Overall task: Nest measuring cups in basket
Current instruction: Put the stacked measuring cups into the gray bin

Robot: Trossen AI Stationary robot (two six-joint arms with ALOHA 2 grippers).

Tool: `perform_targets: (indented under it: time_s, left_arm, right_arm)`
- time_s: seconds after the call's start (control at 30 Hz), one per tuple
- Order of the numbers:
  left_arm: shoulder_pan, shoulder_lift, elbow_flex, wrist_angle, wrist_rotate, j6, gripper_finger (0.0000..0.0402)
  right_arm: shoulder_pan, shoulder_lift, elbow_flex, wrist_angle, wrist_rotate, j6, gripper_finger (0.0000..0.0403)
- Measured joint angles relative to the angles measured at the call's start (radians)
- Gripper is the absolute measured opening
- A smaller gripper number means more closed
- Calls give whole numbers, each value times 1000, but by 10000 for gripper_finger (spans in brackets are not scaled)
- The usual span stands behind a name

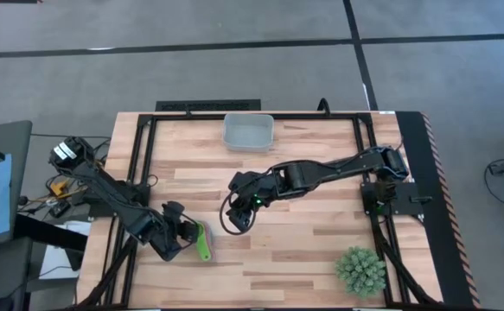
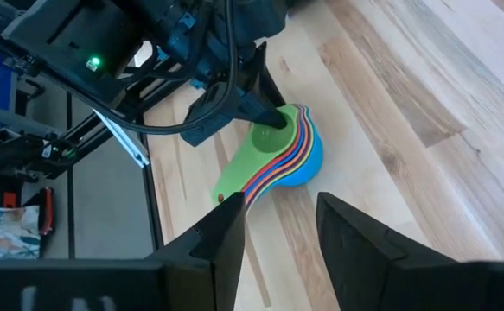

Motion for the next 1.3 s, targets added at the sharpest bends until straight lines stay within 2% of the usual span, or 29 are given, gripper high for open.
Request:
perform_targets:
  time_s: [0.33, 0.57, 0.97, 1.3]
  left_arm:
    - [35, -8, -4, 32, -28, 28, 92]
    - [101, -53, 16, 33, -69, 148, 84]
    - [325, -151, 23, 121, -87, 416, 87]
    - [614, -145, 24, 447, -38, 721, 87]
  right_arm:
    - [-1, 0, 0, -3, 0, 0, 165]
    - [-1, -40, -1, -113, 0, -6, 155]
    - [-9, -246, -1, -286, 1, -34, 151]
    - [-54, -364, 0, -355, 3, -95, 148]
